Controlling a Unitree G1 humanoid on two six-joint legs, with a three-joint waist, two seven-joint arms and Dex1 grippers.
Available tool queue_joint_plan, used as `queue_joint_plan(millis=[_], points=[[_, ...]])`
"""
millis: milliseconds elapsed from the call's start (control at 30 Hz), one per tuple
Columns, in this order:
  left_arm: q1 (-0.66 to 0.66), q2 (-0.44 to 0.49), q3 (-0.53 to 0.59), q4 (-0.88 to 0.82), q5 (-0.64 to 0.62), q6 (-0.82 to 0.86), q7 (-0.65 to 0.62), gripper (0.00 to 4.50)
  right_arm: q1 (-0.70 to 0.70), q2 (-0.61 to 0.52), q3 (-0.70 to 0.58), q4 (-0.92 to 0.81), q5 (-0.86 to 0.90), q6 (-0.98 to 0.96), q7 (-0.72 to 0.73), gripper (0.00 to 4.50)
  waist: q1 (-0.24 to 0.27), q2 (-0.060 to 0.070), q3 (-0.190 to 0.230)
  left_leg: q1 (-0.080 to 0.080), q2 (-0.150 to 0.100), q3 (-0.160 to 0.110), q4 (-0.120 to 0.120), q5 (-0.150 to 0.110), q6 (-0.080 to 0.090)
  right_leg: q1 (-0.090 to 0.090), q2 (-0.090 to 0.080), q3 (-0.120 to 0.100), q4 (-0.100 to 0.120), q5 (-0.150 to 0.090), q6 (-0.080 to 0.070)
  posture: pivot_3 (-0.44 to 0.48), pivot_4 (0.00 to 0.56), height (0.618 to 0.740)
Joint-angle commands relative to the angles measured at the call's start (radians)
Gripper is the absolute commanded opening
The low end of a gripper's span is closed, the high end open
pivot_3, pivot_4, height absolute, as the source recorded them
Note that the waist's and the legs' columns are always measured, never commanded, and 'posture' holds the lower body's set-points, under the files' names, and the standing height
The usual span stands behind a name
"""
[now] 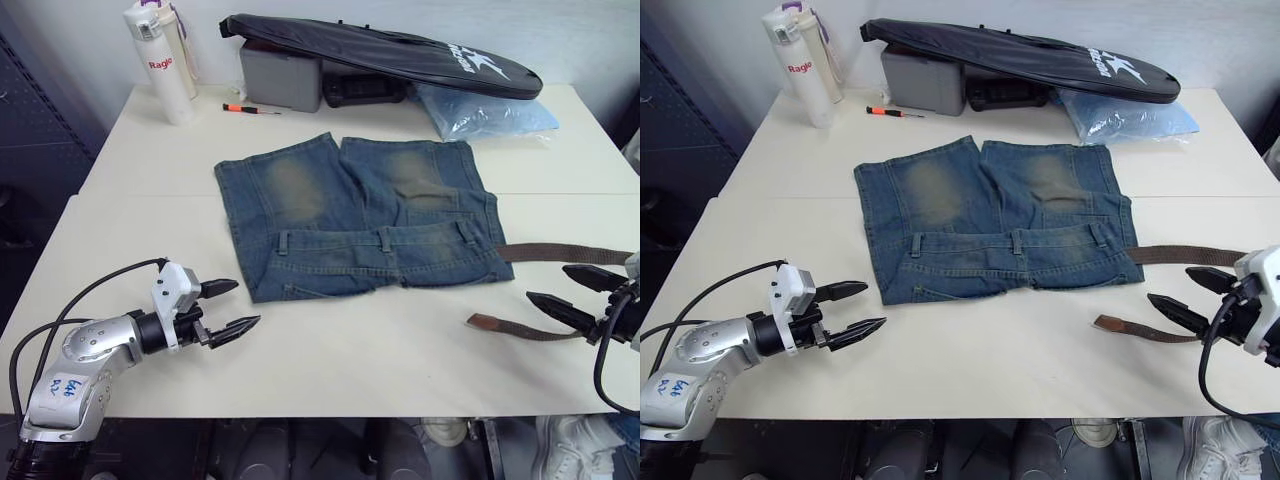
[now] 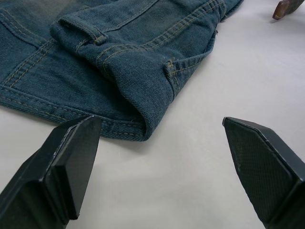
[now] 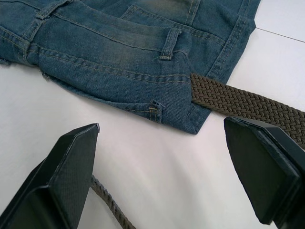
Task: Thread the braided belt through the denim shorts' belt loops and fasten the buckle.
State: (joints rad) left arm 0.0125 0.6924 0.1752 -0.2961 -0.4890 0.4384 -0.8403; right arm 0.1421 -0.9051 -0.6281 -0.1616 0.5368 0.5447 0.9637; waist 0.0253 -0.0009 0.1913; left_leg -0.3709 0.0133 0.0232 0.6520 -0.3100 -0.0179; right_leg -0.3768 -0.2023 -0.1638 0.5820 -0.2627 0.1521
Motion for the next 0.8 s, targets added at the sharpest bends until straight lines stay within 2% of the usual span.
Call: queue_joint_plan(millis=[33, 200, 467, 600, 800], points=[[-0.027, 0.018, -0.001, 0.009, -0.005, 0.011, -0.015, 4.49, -0.001, 0.007, -0.013, -0.016, 0.005, -0.017, -0.008, 4.5, 0.0, 0.0, 0.0, 0.0, 0.0, 0.0, 0.0, 0.0, 0.0, 0.0, 0.0, 0.0, 0.0, 0.0, 0.0, 0.0, 0.15, 0.74], [-0.073, -0.004, 0.014, 0.039, -0.022, 0.001, -0.019, 4.49, 0.005, 0.012, -0.016, -0.036, 0.013, -0.01, -0.013, 4.5, 0.0, 0.0, 0.0, 0.0, 0.0, 0.001, 0.001, -0.001, 0.0, 0.0, 0.001, 0.002, 0.0, 0.0, -0.001, 0.0, 0.15, 0.74], [-0.1, 0.013, 0.006, 0.07, -0.029, -0.001, -0.075, 4.49, 0.027, 0.001, -0.021, -0.069, 0.041, 0.047, -0.004, 4.5, -0.001, 0.0, 0.0, 0.001, 0.001, 0.003, 0.001, -0.001, 0.0, -0.001, 0.001, 0.003, -0.001, 0.0, -0.001, 0.0, 0.15, 0.74], [-0.153, 0.061, -0.02, 0.077, -0.08, 0.063, -0.186, 4.49, 0.033, -0.016, -0.039, -0.128, 0.085, 0.096, 0.007, 4.5, 0.002, 0.0, 0.0, 0.001, 0.001, 0.003, 0.001, -0.002, 0.0, -0.001, 0.001, 0.003, -0.001, 0.0, -0.001, 0.0, 0.15, 0.74], [-0.317, 0.119, -0.098, 0.078, -0.14, 0.126, -0.361, 4.49, 0.098, -0.127, -0.061, -0.316, 0.164, 0.246, 0.074, 4.5, 0.001, 0.0, 0.0, 0.0, 0.002, 0.003, 0.001, -0.002, 0.0, -0.002, 0.002, 0.003, -0.001, 0.0, -0.001, 0.0, 0.15, 0.74]])
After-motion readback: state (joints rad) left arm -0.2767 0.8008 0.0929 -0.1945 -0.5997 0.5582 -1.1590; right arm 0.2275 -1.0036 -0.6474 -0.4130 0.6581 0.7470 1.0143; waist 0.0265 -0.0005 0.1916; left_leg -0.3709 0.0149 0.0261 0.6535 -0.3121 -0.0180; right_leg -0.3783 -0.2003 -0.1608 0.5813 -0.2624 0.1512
